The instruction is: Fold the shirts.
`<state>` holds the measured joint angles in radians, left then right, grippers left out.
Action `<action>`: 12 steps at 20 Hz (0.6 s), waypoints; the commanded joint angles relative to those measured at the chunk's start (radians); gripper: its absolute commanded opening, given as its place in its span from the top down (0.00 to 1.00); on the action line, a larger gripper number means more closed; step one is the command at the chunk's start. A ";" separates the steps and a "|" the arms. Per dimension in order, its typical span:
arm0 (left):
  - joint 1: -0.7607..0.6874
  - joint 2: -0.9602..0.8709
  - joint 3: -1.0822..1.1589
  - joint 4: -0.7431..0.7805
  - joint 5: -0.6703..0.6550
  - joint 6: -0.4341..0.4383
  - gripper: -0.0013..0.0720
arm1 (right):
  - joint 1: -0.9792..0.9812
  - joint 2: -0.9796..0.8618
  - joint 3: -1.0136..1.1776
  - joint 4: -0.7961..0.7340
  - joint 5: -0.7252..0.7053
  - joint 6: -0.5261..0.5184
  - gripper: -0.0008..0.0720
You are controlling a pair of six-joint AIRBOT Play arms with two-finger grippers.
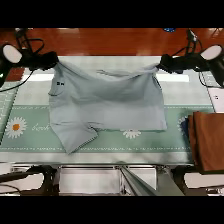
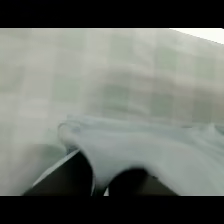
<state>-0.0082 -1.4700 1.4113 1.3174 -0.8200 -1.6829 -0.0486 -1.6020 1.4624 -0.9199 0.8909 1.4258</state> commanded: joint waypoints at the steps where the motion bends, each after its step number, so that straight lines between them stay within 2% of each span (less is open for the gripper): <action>1: 0.013 -0.121 0.138 -0.043 -0.152 -0.007 0.30 | -0.006 -0.140 0.131 0.018 -0.016 0.043 0.43; 4: 0.098 -0.114 0.180 -0.031 -0.341 0.039 0.29 | -0.064 -0.084 0.133 -0.102 0.048 0.042 0.43; 7: 0.238 -0.106 0.156 -0.059 -0.592 0.030 0.29 | -0.135 0.002 0.114 -0.270 0.269 0.040 0.43; 8: 0.284 -0.101 0.116 -0.095 -0.657 0.051 0.29 | -0.143 0.036 0.074 -0.325 0.341 0.001 0.43; 10: 0.358 -0.051 -0.038 -0.181 -0.679 0.098 0.29 | -0.144 0.126 -0.096 -0.376 0.393 0.002 0.43; 12: 0.425 0.048 -0.252 -0.302 -0.599 0.196 0.29 | -0.174 0.254 -0.344 -0.322 0.300 0.020 0.43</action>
<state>0.3183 -1.5043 1.3590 1.1610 -1.3865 -1.5913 -0.1886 -1.4818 1.3521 -1.2102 1.1812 1.4425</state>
